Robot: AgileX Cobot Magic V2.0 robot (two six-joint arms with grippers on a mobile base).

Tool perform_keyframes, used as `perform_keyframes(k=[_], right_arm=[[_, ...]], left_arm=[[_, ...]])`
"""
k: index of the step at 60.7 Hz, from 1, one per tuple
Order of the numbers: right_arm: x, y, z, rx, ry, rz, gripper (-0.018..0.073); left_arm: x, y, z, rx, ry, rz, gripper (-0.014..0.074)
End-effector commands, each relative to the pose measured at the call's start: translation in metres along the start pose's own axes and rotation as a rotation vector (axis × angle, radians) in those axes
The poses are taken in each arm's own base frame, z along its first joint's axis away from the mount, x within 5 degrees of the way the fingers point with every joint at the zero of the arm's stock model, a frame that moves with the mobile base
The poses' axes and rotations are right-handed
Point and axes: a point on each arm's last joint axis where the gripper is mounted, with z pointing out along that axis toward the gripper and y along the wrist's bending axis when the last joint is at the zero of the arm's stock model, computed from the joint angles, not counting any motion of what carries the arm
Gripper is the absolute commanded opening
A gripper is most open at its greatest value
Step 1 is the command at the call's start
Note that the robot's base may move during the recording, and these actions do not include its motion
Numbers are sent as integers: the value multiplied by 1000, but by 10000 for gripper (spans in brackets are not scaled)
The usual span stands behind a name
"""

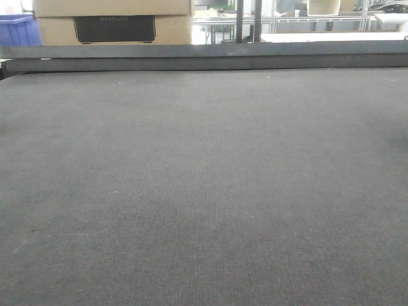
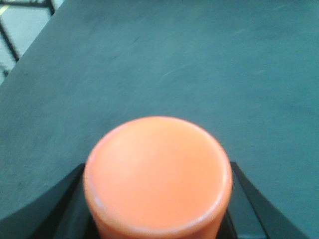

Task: Place cylindrical capacitor in blue bin on shelf
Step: 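Lift both held cylinders off the table surface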

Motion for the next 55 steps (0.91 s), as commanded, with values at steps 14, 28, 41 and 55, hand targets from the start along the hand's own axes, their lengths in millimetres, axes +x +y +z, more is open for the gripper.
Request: perform_keyframes(k=[14,28,41,55], right_arm=[[5,1,-8,-13,171,-18,-159],[-5,5,-45,-33,167,-29,-159],[-8,17,-93,-99,73,-90,-159],[-10,17,-147,-129,-90,-69,-159]], left_arm=[[-30,-48,-85,142,71,70,-111],[-29,-53,-135,197,101,72,-111],[-28,-40,-184,193,65,62,-111],[-26,-28,-231,192,-26,47,-111]])
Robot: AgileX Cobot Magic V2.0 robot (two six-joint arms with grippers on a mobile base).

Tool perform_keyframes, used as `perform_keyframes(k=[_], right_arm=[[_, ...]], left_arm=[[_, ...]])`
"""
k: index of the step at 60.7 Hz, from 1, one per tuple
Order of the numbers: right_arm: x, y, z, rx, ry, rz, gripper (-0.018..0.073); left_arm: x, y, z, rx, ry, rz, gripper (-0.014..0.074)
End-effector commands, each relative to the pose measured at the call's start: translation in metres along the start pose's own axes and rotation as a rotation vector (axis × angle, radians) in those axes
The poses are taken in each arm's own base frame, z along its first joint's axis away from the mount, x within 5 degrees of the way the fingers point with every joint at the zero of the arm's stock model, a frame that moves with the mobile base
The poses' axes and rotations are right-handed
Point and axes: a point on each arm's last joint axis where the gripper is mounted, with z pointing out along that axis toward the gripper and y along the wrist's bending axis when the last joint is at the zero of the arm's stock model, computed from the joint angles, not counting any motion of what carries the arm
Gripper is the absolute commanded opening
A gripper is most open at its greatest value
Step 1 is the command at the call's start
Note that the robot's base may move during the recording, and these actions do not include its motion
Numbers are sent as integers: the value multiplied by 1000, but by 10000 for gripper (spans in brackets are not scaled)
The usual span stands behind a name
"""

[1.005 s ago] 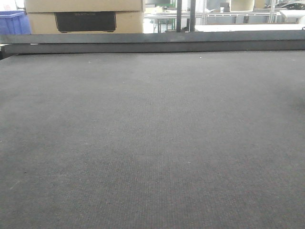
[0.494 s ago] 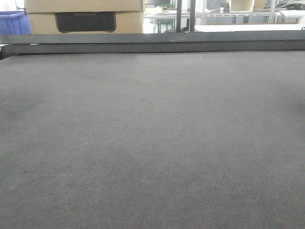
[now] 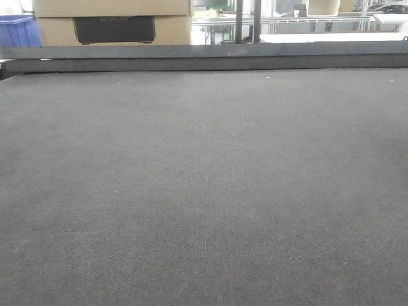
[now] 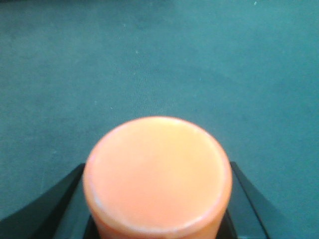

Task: Place cylindrical capacitor in blue bin on shelf
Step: 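Lift both held cylinders off the table surface, then drive the base away from the table toward the blue bin shelf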

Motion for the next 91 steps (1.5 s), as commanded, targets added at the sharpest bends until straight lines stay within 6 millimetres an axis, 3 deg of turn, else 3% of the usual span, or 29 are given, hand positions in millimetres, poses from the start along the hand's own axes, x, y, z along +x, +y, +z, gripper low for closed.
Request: perform_keyframes(k=[1,16,91], right_arm=[[-4,2,-21,-2,-82,-9,-159],[0,7,-51,-51,-170,-26,-159],[5,8,-51,-64,-118,-30,-159]], left_arm=[[-1,0,-20,8,-57,-6,-111],[4,2,-45,6,-116,-10,-111],[3,3,-52,-6,-150,-1,-111]])
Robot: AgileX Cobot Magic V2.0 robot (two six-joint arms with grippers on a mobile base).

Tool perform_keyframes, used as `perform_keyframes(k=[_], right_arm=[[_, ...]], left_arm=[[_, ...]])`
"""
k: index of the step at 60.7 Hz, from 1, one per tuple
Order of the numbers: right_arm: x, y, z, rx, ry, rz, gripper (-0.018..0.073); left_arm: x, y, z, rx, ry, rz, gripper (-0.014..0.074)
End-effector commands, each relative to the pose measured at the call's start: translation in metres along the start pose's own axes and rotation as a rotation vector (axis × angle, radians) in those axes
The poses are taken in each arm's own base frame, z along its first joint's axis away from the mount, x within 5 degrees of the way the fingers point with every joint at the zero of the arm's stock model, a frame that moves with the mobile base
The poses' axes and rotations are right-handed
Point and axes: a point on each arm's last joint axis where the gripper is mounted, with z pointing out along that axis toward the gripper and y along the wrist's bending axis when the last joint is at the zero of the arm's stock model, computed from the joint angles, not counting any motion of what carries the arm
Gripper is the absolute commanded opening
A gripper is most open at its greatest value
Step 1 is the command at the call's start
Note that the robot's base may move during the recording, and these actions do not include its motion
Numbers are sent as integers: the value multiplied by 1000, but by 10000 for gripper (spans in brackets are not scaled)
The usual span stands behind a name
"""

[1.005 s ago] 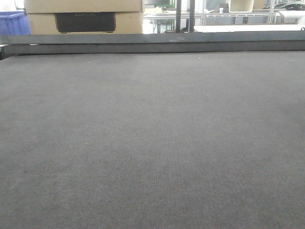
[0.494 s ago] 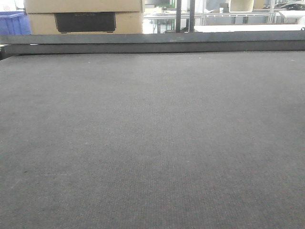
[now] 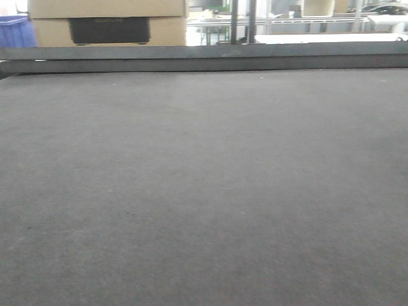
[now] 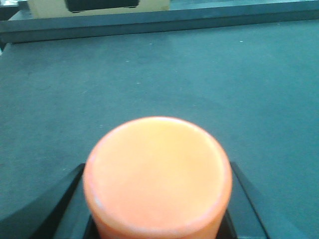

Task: Place cylindrical capacitor in blue bin on shelf
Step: 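Drive the base away from the table toward the blue bin shelf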

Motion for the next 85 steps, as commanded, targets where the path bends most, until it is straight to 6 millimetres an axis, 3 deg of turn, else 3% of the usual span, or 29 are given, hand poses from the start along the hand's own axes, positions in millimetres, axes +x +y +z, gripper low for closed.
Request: perform_keyframes(k=[1,85], right_arm=[[-3,0,-3,4,-33,-13,-159],[-3,0,-3,4,-33,-13,-159]], left_arm=[[-4,0,-4,6,-42,-1,-111],[-4,0,-4,6,-44,-1,-111]])
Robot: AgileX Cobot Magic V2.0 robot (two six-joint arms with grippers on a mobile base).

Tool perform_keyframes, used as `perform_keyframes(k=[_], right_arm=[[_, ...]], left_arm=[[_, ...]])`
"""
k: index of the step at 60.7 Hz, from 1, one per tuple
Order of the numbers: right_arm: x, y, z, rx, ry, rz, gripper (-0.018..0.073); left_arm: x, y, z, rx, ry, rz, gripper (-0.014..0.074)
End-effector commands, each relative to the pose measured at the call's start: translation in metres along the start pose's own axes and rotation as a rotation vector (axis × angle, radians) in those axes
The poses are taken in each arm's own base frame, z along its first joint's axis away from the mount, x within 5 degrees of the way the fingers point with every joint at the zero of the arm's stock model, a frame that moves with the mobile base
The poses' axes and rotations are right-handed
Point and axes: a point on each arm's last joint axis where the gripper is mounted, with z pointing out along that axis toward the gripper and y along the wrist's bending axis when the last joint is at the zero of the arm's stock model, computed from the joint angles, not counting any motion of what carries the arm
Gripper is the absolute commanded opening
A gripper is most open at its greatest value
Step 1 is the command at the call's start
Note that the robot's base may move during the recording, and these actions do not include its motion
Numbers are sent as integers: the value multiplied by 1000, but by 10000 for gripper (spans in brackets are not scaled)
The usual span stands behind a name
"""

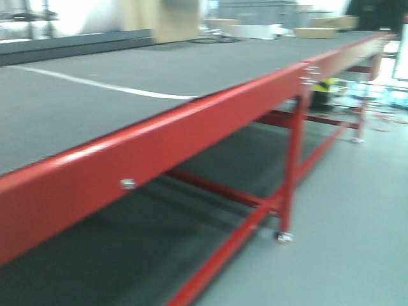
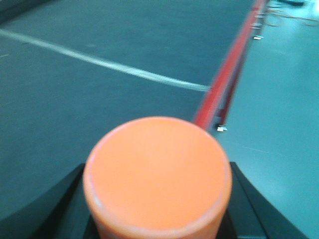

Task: Place cylindrical capacitor in blue bin on shelf
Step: 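Drive the base away from the table toward the blue bin shelf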

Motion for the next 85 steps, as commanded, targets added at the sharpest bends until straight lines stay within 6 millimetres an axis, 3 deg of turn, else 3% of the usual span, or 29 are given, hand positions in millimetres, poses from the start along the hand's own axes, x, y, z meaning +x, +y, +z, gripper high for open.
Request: perform_keyframes(k=[1,85], right_arm=[[-4,0,-3,6,-37,-12,-159],[-4,0,-3,6,-37,-12,-159]], left_arm=[[-4,0,-4,7,-40,-2,-111],[-4,0,-4,7,-40,-2,-111]])
